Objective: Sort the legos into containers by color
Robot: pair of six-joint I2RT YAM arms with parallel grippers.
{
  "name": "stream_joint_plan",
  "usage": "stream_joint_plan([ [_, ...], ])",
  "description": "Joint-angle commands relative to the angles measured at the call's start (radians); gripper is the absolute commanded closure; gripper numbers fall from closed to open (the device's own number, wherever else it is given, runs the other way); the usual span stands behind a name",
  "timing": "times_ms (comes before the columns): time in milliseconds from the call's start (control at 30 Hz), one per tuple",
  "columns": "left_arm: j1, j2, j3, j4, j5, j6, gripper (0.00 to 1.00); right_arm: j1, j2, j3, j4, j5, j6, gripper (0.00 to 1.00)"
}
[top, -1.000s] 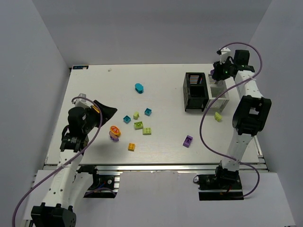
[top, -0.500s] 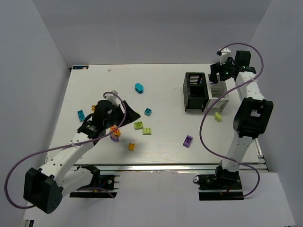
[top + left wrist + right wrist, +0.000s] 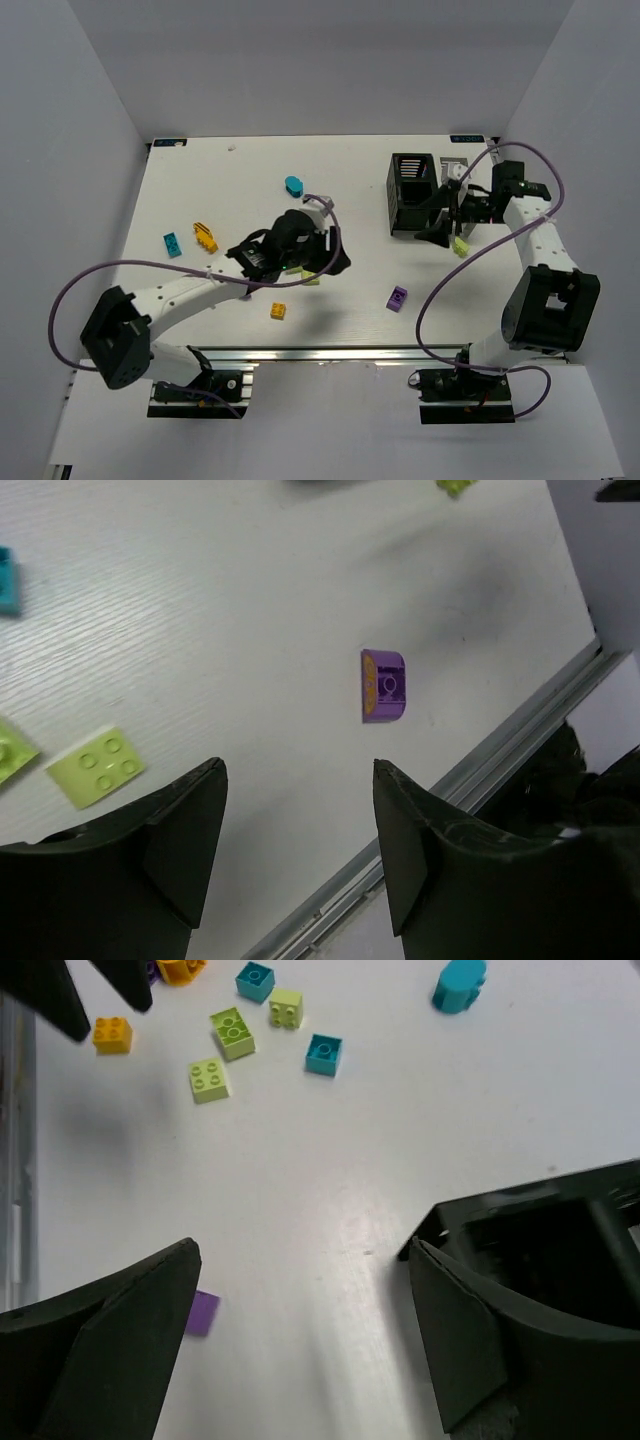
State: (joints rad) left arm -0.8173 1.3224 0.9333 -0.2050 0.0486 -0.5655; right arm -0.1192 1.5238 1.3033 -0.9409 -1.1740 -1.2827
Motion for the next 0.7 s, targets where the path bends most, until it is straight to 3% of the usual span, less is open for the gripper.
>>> stream_joint_plan([
  [0, -0.062, 0.078, 0.088, 0.036, -0.027, 0.102, 0.30, -0.007, -0.065, -0.094, 0.040, -0.046, 0.067, 0.11],
  [33, -0.084, 0.131, 0.107, 0.038, -0.024, 0.107, 0.30, -0.005, -0.097, -0.128, 0.145, -0.006, 0.320, 0.11],
  [67, -0.098, 0.158, 0.125, 0.039, -0.018, 0.118, 0.30, -0.007, -0.129, -0.165, 0.363, 0.090, 0.429, 0.11],
  [100, -0.109, 0.184, 0.165, 0.041, -0.016, 0.122, 0.30, -0.007, -0.163, -0.202, 0.439, 0.129, 0.492, 0.11],
  [200, -0.152, 0.287, 0.237, 0.053, -0.018, 0.136, 0.29, -0.010, -0.252, -0.275, 0.490, 0.198, 0.496, 0.11],
  [367, -0.220, 0.423, 0.331, 0.070, -0.035, 0.141, 0.29, -0.057, -0.248, -0.274, 0.351, 0.130, 0.341, 0.16],
  [467, -0.252, 0.489, 0.406, 0.005, -0.122, 0.141, 0.30, -0.086, -0.211, -0.225, 0.088, 0.059, 0.031, 0.20],
  [500, -0.252, 0.504, 0.427, -0.031, -0.197, 0.122, 0.30, -0.085, -0.171, -0.210, -0.053, 0.068, -0.356, 0.20],
  [533, -0.250, 0.503, 0.456, -0.069, -0.245, 0.104, 0.31, -0.086, -0.144, -0.202, -0.317, 0.088, -0.551, 0.21],
  [567, -0.250, 0.497, 0.460, -0.123, -0.288, 0.081, 0.32, -0.085, -0.120, -0.199, -0.372, 0.143, -0.675, 0.24],
  [667, -0.237, 0.417, 0.403, -0.174, -0.377, 0.014, 0.37, -0.051, -0.099, -0.235, -0.371, 0.273, -0.806, 0.18],
])
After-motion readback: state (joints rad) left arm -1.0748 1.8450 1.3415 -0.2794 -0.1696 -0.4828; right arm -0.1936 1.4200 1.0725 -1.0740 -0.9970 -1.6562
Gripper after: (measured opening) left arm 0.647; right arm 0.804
